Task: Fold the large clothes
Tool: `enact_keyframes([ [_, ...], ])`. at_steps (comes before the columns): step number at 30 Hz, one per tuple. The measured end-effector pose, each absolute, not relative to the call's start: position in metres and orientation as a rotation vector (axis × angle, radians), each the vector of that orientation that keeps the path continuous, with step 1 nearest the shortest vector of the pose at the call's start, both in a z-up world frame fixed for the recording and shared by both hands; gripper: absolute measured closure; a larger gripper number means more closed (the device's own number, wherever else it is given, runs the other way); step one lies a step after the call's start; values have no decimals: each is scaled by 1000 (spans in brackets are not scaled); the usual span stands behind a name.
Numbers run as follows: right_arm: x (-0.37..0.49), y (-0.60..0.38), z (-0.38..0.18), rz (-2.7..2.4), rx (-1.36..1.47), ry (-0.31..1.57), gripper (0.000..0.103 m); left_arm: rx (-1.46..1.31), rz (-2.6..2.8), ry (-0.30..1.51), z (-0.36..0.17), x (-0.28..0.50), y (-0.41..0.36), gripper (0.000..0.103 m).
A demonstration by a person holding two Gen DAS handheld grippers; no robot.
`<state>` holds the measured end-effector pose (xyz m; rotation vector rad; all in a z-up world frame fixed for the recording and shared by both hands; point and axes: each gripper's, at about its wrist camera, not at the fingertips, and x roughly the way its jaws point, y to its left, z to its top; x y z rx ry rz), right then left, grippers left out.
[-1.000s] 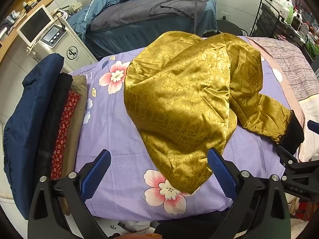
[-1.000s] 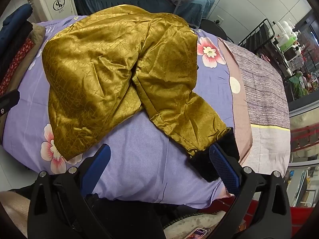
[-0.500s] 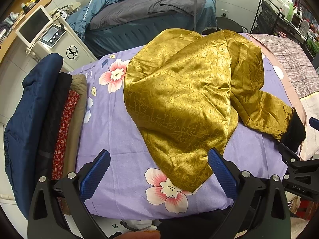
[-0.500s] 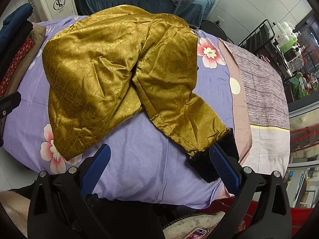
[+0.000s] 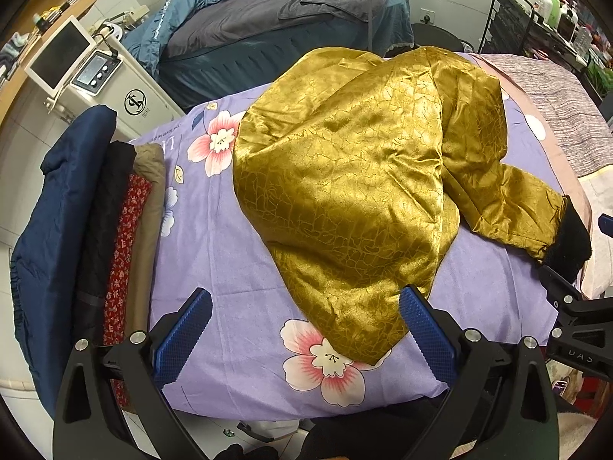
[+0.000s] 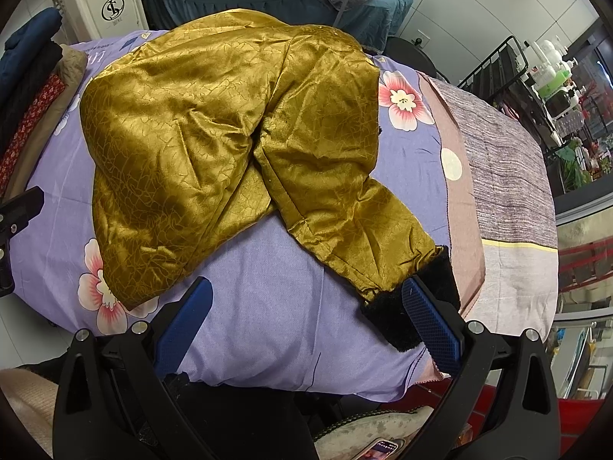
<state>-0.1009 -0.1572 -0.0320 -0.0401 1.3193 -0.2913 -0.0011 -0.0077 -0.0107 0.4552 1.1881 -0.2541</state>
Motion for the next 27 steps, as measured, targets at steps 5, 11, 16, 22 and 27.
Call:
enact_keyframes([
  [5,-101,-157,-32,-291,-41,1319,5,452,-257,1182,-10,-2,-7,7],
  [11,-101,-157,-32,-291,-40,1320,5,450,-258,1185,-10,-1,-8,7],
  [16,-101,-157,-32,-290,-41,1320,5,447,-258,1187,-11,-1,-7,7],
  [22,-101,-157,-34,-288,-40,1322,5,450,-278,1181,-10,-3,-10,7],
  [27,-101,-158,-34,-289,-40,1322,5,473,-283,1165,-8,-7,-14,7],
])
